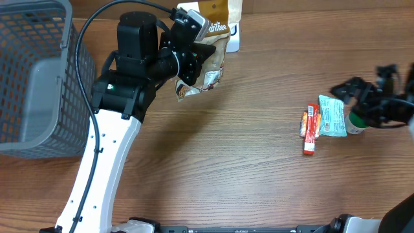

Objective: Scan the item barcode
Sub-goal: 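Open the right gripper and withdraw it right, left gripper holding bag, then hold the Pantree bag barcode against the scanner with the left gripper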

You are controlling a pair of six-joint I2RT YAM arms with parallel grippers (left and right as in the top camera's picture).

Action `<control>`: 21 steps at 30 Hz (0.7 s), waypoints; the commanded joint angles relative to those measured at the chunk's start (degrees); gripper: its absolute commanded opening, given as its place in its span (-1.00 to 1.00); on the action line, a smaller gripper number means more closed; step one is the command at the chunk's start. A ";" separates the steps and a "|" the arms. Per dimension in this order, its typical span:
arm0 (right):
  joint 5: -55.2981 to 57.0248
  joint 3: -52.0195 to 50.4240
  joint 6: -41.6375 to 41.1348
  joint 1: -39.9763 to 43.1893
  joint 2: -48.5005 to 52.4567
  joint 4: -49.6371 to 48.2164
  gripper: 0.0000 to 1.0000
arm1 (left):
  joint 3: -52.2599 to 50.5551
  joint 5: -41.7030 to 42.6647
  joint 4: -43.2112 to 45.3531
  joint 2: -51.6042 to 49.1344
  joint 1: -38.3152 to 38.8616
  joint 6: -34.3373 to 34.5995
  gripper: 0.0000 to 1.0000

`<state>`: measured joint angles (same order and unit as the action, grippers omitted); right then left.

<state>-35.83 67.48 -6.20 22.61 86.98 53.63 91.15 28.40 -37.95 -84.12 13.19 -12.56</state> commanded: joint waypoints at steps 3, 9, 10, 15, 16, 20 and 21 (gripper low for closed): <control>3.89 0.46 0.48 5.33 -1.20 0.00 1.00 | 1.60 4.22 1.25 0.61 0.02 -7.21 -0.92; 9.88 0.46 0.48 7.04 -1.20 -0.37 1.00 | 1.60 9.20 1.36 0.55 0.00 -8.00 -0.92; 10.54 0.46 0.48 7.04 -1.20 -0.37 1.00 | 1.60 10.62 1.46 0.55 -0.04 -8.00 -0.92; 10.56 0.46 0.48 7.04 -1.20 -0.37 1.00 | 1.60 13.16 2.75 0.55 -0.09 -8.09 -0.92; 10.56 0.46 0.48 7.04 -1.20 -0.37 1.00 | 1.60 13.16 3.08 0.55 -0.09 -8.61 -0.92; 10.56 0.46 0.48 7.04 -1.20 -0.37 1.00 | 1.60 9.38 6.80 0.20 1.01 -8.96 -0.92; 10.56 0.46 0.48 7.04 -1.20 -0.37 1.00 | 1.60 6.51 7.91 -0.09 1.75 -8.96 -0.92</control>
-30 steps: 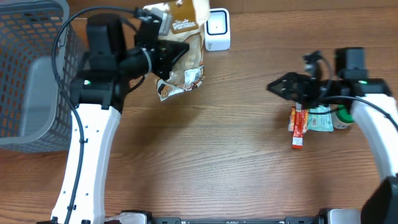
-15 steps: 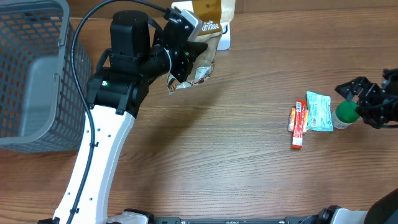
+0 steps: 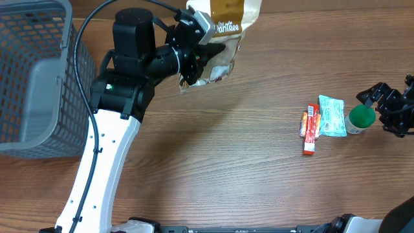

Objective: Scan the item barcode
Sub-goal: 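Hold the Pantree bag barcode against the scanner with the left gripper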

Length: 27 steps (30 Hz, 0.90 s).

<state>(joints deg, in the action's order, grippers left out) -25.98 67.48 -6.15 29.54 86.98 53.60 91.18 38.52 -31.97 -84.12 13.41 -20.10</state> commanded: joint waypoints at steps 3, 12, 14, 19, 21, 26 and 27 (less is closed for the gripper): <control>0.70 0.46 0.44 0.11 -1.20 -0.35 1.00 | 1.57 -15.30 4.94 -0.55 4.72 -1.88 -0.92; 0.70 0.46 0.44 0.11 -1.20 -0.35 1.00 | 1.57 -51.30 22.40 -10.14 15.87 -22.60 -0.91; 0.70 0.46 0.44 0.11 -1.20 -0.35 1.00 | 1.57 -52.72 25.77 -13.00 15.87 -25.49 -0.92; 0.70 0.46 0.44 0.11 -1.20 -0.35 1.00 | 1.57 -54.97 34.62 -19.80 15.37 -33.38 -0.92; 0.70 0.46 0.44 0.11 -1.20 -0.35 1.00 | 1.57 -55.69 38.60 -22.38 15.39 -36.46 -0.92; 0.70 0.46 0.44 0.11 -1.20 -0.35 1.00 | 1.57 -55.41 45.64 -28.09 15.30 -42.01 -0.92; 0.70 0.46 0.44 0.11 -1.20 -0.35 1.00 | 1.57 -55.28 47.30 -29.49 15.19 -42.75 -0.92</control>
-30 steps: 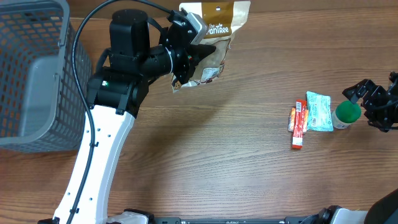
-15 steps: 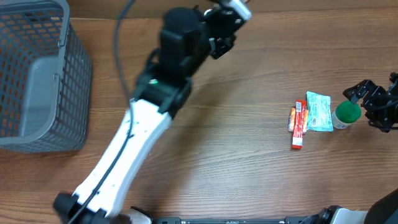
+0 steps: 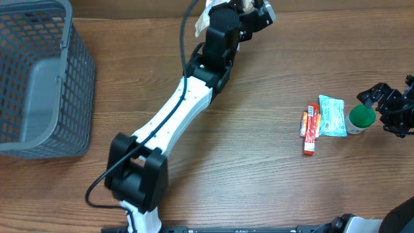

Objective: Scan the item barcode
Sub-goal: 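Hold the Pantree bag barcode against the scanner with the left gripper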

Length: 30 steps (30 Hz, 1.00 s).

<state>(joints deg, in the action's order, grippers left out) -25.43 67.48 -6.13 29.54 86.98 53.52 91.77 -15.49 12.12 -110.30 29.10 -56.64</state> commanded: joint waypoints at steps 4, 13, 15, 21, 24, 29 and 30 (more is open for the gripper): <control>0.15 0.46 0.42 0.11 -1.20 -0.26 1.00 | 0.98 0.35 6.38 -7.54 -1.07 -8.35 -0.92; 0.15 0.46 0.42 0.11 -1.20 -0.26 1.00 | 1.05 7.41 17.64 -16.94 -3.85 -9.44 -0.92; 0.15 0.46 0.42 0.11 -1.20 -0.26 1.00 | 1.09 8.83 18.21 -18.21 -4.37 -9.38 -0.92; 0.15 0.46 0.42 0.11 -1.20 -0.26 1.00 | 1.11 10.78 21.51 -21.99 -4.79 -9.40 -0.92; 0.15 0.46 0.42 0.11 -1.20 -0.26 1.00 | 1.22 11.67 22.60 -23.39 -4.76 -9.38 -0.92; 0.15 0.46 0.42 0.11 -1.20 -0.26 1.00 | 1.29 12.83 22.43 -23.52 -4.66 -9.14 -0.92; 0.15 0.46 0.42 0.11 -1.20 -0.26 1.00 | 1.31 12.94 22.40 -23.52 -4.66 -9.14 -0.92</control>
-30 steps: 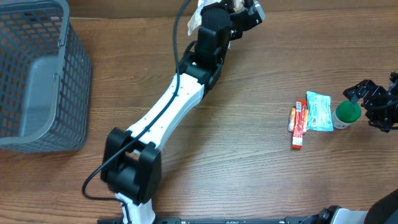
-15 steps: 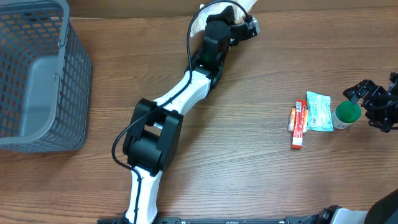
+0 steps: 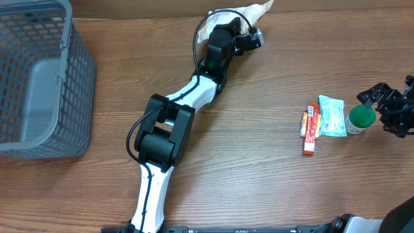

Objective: Scan the item barcode
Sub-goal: 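Hold the Pantree bag barcode against the scanner with the left gripper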

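My left arm reaches across the table to its far edge. The left gripper (image 3: pixel 251 33) is shut on a pale tan-and-white snack bag (image 3: pixel 256 9). Most of the bag runs past the top of the overhead view, and no barcode shows. At the right edge my right gripper (image 3: pixel 375 111) stands open beside a small green-capped bottle (image 3: pixel 361 116), with nothing between its fingers. No scanner is in view.
A grey mesh basket (image 3: pixel 39 77) fills the far left. Near the right gripper lie a red bar (image 3: pixel 312 131), an orange bar (image 3: pixel 303 123) and a teal packet (image 3: pixel 332 116), side by side on the wooden table (image 3: pixel 259 181).
My left arm has folded differently, its elbow now nearer the table's middle. The gripper sits a little lower at the far edge, and the bag shows as a pale corner. The right arm is unchanged.
First my left gripper held the snack bag at the back, left of centre, while the right gripper was over the green-capped bottle. Then the right gripper stood back, open, with the bottle standing free. The left arm then held the bag at the far middle edge, where it still is.
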You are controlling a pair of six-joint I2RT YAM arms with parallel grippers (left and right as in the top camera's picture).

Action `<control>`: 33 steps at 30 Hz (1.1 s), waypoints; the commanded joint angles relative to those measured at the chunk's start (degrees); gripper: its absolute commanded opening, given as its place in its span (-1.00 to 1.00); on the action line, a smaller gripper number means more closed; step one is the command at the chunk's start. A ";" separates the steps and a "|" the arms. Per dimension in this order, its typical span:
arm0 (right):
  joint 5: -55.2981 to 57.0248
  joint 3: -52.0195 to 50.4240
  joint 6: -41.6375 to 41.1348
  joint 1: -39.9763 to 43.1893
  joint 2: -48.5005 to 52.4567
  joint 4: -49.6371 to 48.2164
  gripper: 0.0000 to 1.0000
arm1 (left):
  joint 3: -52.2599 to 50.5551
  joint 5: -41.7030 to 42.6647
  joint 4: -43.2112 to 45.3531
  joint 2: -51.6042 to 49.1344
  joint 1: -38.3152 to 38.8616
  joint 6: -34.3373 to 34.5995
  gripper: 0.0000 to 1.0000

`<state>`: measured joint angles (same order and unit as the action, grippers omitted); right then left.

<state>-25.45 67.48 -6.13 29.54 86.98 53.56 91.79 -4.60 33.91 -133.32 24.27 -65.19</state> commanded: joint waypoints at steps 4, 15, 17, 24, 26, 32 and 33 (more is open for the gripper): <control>0.17 0.46 0.42 0.11 -1.20 -0.31 1.00 | 1.29 3.72 -2.56 -0.50 0.15 -0.33 -0.92; 0.17 0.46 0.42 0.11 -1.20 -0.31 1.00 | 1.29 4.22 -8.70 -0.50 0.37 0.07 -0.92; 0.17 0.46 0.42 0.11 -1.20 -0.31 1.00 | 1.27 4.26 -10.67 -0.50 0.42 0.31 -0.91; 0.17 0.46 0.42 0.11 -1.20 -0.31 1.00 | 1.29 4.22 -9.05 -0.50 0.55 2.21 -0.92; 0.17 0.46 0.42 0.11 -1.20 -0.33 1.00 | 1.29 3.87 -6.47 -0.50 0.55 2.19 -0.92; 0.17 0.46 0.42 0.11 -1.20 -0.33 1.00 | 2.95 1.95 -0.20 -0.50 0.55 -4.33 -0.92; 0.17 0.46 0.42 0.11 -1.20 -0.31 1.00 | 3.34 1.66 -0.20 -0.50 0.55 -4.70 -0.92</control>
<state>-25.43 67.48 -6.13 29.54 86.98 53.54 92.38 -2.07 33.01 -133.32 24.38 -66.50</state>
